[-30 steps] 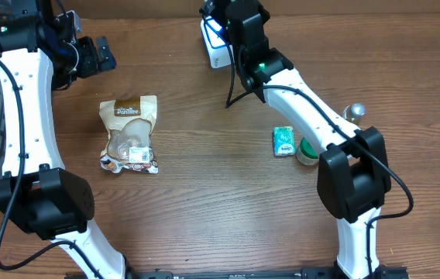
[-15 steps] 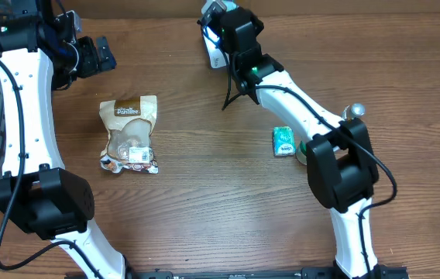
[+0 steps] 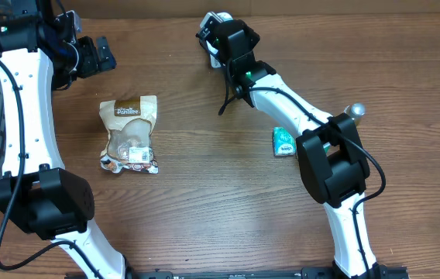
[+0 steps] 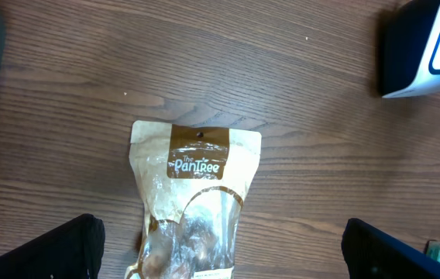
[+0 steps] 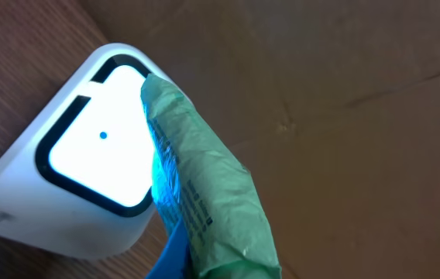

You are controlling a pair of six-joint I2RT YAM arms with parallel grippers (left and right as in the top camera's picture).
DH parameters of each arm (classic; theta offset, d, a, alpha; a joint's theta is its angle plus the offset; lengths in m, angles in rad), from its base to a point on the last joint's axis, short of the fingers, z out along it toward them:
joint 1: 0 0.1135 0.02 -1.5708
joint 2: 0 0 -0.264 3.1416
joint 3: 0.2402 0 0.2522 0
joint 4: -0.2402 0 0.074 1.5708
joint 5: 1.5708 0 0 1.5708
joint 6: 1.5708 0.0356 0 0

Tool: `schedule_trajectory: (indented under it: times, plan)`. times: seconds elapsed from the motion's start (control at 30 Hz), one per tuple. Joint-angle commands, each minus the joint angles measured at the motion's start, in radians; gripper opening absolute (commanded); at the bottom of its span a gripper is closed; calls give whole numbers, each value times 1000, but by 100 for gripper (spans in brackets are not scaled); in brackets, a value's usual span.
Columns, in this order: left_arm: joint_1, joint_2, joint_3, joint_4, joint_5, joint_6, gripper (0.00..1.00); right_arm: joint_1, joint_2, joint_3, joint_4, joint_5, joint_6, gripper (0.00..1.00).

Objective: Scan the item barcode
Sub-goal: 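Hold the wipes pack against the scanner window with the right gripper, then lower the wipes pack to the table center and release it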

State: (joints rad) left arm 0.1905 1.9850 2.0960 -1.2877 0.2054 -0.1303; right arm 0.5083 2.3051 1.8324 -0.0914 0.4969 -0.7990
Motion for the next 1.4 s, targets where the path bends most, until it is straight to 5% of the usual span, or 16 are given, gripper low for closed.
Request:
schedule_trajectory:
  times: [0.0, 0.63, 1.03, 1.2, 1.37]
  plan:
    - [-1, -10, 5, -1, -6, 3, 100, 20, -5, 26, -23, -4, 1, 4]
    - [-1, -10, 5, -1, -6, 3, 100, 66, -5, 26, -145, -11, 1, 4]
    - [-1, -10, 5, -1, -6, 3, 100, 81, -122, 27, 57, 228, 11, 4]
    - [-1, -10, 5, -1, -6, 3, 99, 81, -220, 27, -69, 216, 125, 4]
    - [-1, -10, 5, -1, -6, 3, 100, 80, -310, 27, -390, 10, 314, 4]
